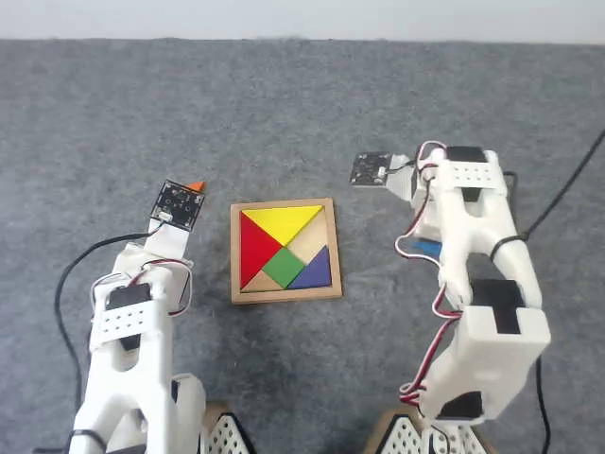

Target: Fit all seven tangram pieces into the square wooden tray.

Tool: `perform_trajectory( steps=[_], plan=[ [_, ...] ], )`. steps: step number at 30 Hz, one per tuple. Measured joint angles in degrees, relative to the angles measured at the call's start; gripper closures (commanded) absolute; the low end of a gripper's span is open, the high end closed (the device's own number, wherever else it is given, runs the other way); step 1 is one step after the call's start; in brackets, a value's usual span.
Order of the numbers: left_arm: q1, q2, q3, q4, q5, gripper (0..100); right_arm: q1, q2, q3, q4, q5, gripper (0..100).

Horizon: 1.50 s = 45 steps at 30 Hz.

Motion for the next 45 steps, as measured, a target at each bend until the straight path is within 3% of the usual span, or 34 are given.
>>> perform_trajectory(
  steps=[4,8,18,26,45],
  plan=[
    [0.0,0.0,0.0,0.0,0.0,99,2.7,0.0,-0.9,-1.1,0.2,86.3],
    [0.0,0.0,0.0,0.0,0.0,99,4.4,0.0,-1.8,4.9,8.2,80.4],
    [0.0,0.0,0.0,0.0,0.0,99,4.3,0.0,-1.2,10.5,18.6,80.2],
    [0.0,0.0,0.0,0.0,0.0,99,4.2,0.0,3.0,4.4,20.0,80.1],
    [0.0,0.0,0.0,0.0,0.0,99,5.5,4.9,2.3,2.4,23.7,80.1]
  ],
)
